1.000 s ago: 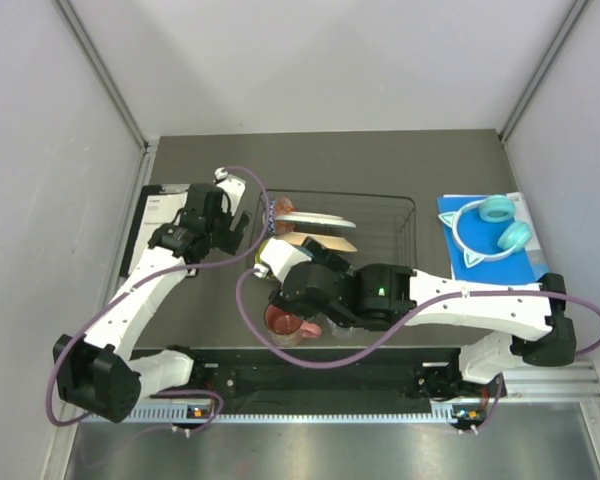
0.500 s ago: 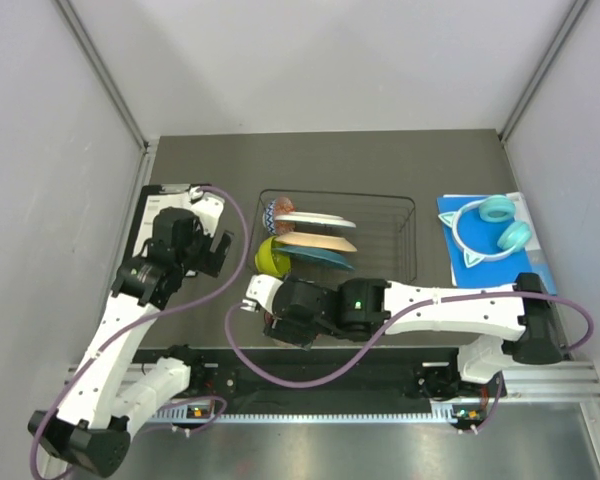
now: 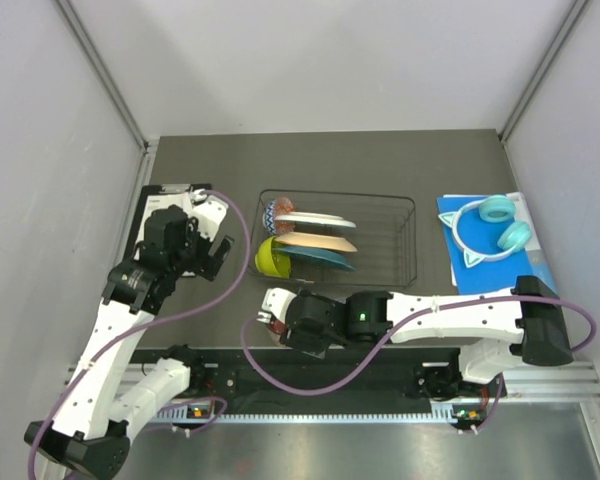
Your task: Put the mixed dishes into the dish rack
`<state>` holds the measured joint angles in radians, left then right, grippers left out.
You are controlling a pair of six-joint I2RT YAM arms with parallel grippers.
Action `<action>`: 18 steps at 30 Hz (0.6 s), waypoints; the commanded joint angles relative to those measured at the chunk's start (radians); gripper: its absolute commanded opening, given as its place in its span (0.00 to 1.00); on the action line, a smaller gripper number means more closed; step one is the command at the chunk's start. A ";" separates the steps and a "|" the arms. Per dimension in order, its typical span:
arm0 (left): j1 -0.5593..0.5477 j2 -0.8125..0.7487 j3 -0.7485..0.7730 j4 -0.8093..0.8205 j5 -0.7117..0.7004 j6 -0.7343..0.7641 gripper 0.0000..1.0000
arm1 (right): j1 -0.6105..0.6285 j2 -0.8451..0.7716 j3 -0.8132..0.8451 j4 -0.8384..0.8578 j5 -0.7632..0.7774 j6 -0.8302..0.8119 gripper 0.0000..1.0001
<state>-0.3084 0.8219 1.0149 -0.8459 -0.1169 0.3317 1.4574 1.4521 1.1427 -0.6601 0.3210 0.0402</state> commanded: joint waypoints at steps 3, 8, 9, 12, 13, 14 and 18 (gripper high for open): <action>0.003 0.037 0.108 -0.045 0.108 0.021 0.96 | -0.003 -0.018 -0.037 0.125 -0.031 0.001 0.64; 0.003 0.045 0.123 -0.061 0.112 0.043 0.96 | -0.011 0.013 -0.026 0.142 -0.048 -0.022 0.62; 0.003 0.045 0.122 -0.064 0.112 0.046 0.96 | -0.011 0.016 -0.008 0.134 -0.048 -0.025 0.62; 0.003 0.042 0.100 -0.059 0.112 0.056 0.96 | -0.012 0.001 0.044 0.105 -0.043 -0.029 0.66; 0.003 0.037 0.093 -0.061 0.112 0.062 0.96 | -0.012 -0.005 0.058 0.082 -0.042 -0.028 0.67; 0.003 0.034 0.084 -0.061 0.112 0.067 0.95 | -0.011 -0.007 0.072 0.065 -0.042 -0.023 0.68; 0.003 0.020 0.076 -0.073 0.148 0.084 0.95 | -0.014 -0.033 0.121 0.053 -0.046 -0.013 0.69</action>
<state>-0.3084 0.8665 1.0969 -0.9043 -0.0097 0.3859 1.4498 1.4628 1.1812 -0.6083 0.2832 0.0216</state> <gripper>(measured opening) 0.951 0.690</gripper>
